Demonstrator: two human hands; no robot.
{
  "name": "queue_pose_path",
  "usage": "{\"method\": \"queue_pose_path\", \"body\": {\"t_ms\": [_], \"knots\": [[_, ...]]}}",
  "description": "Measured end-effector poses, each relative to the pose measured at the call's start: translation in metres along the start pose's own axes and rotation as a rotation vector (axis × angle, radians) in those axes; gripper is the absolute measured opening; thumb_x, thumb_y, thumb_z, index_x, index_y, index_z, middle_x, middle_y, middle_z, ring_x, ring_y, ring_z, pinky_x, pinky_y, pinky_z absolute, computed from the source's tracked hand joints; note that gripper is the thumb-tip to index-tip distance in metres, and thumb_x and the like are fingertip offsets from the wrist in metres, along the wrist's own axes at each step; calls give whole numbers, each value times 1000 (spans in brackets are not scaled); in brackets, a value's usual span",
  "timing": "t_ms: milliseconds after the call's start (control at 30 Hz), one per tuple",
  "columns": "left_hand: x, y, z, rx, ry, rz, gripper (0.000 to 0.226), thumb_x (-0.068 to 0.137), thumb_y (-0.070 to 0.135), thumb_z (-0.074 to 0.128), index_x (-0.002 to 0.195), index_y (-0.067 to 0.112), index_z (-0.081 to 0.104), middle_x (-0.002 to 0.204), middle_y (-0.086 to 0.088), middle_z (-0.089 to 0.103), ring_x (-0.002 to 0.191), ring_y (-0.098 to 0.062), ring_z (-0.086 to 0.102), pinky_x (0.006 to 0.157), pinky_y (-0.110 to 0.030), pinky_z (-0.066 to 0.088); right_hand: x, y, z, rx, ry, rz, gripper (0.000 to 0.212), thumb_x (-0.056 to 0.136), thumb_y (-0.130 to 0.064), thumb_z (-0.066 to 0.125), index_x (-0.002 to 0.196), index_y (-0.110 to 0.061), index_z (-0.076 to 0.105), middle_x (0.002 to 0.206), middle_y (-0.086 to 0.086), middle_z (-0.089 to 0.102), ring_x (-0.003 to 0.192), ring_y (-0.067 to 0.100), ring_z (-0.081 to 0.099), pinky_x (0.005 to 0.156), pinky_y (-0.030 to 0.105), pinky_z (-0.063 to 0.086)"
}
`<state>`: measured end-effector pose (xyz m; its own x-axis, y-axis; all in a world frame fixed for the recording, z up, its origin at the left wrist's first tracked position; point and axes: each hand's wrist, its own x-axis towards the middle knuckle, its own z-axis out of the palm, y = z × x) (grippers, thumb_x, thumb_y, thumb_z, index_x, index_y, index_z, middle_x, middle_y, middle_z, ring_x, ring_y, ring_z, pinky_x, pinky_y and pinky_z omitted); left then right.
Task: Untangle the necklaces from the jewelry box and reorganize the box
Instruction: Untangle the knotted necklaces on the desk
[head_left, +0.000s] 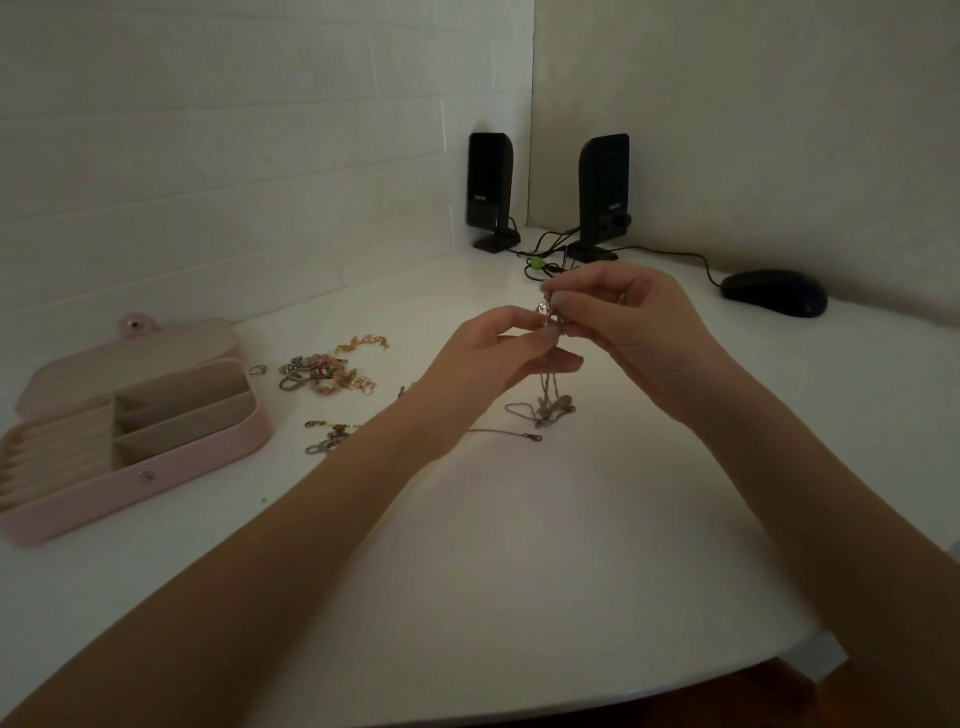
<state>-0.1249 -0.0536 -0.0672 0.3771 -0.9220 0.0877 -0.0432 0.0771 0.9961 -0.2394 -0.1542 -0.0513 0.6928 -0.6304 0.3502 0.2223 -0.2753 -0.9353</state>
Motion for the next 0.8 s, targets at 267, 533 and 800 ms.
{"method": "queue_pose_path", "body": {"t_ms": [267, 533, 800], "knots": [[0, -3, -1, 25, 47, 42, 10, 92, 8, 57, 82, 8, 58, 80, -11, 72, 78, -27, 72, 80, -30, 58, 4, 4, -2, -212, 77, 57, 8, 85, -16, 67, 87, -23, 72, 85, -5, 72, 73, 2, 58, 65, 13, 46], [-2, -1, -1, 61, 58, 72, 20, 89, 13, 63, 107, 6, 60, 85, -5, 73, 62, -19, 69, 66, -28, 58, 2, 3, -1, -161, 56, 47, 12, 83, -15, 70, 95, -15, 72, 85, 1, 73, 72, 6, 61, 65, 14, 48], [-3, 1, -5, 56, 76, 87, 12, 94, 15, 57, 93, 5, 65, 84, -6, 72, 57, -18, 68, 63, -27, 58, 3, 3, -5, 47, -13, 160, 15, 89, -12, 62, 99, -20, 69, 72, -6, 62, 63, 2, 53, 66, 17, 46]]}}
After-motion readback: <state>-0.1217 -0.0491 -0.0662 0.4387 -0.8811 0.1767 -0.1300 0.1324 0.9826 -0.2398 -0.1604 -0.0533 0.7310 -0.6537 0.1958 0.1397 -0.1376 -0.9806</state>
